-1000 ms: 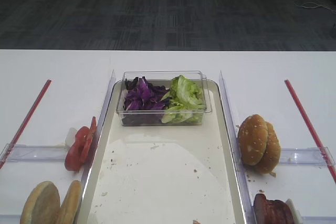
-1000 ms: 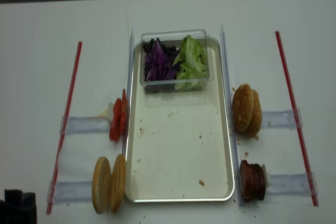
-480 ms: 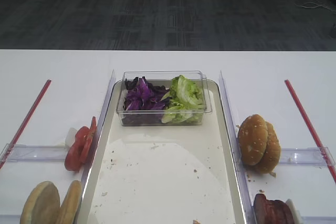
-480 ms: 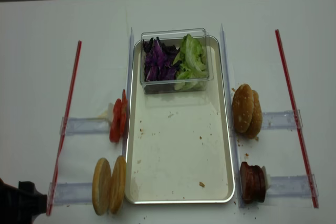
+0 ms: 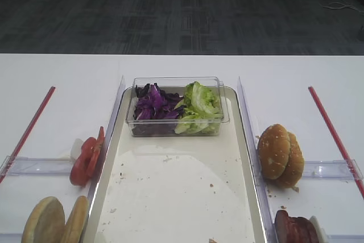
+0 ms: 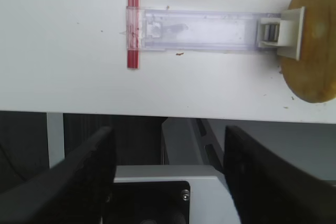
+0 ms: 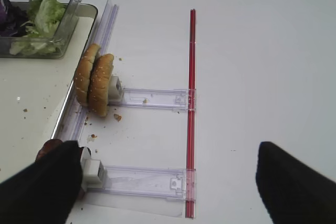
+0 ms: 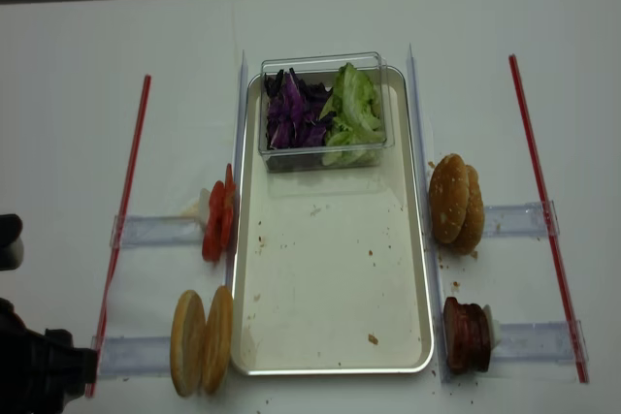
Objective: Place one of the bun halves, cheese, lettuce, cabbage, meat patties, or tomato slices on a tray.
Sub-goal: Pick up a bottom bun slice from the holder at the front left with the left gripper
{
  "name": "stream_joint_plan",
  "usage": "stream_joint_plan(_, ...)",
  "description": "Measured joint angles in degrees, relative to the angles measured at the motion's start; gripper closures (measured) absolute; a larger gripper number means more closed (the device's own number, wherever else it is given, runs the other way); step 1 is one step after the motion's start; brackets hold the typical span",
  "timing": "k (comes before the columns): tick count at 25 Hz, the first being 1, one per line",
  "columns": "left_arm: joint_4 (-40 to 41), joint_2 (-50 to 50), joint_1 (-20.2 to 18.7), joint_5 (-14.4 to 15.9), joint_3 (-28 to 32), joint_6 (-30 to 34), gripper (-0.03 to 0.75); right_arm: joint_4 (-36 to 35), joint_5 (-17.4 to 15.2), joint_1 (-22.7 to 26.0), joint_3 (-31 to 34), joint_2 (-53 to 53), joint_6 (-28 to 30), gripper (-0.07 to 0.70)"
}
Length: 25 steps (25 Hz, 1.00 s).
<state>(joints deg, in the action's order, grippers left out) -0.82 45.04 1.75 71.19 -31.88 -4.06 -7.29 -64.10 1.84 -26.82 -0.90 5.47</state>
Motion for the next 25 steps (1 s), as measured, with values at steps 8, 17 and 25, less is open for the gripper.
stream_joint_plan(8,0.0,0.5,0.0,-0.3,0.0,0.0,0.270,0.0,0.0,0.0,0.0,0.0,0.0,-0.029)
stream_joint_plan(17,-2.6,0.6,0.0,-0.3,-0.3,0.2,0.277,0.0,0.0,0.0,0.0,0.0,0.0,-0.029)
stream_joint_plan(25,-4.7,0.6,0.0,-0.3,-0.9,1.4,0.291,0.0,0.0,0.0,0.0,0.0,0.0,-0.029)
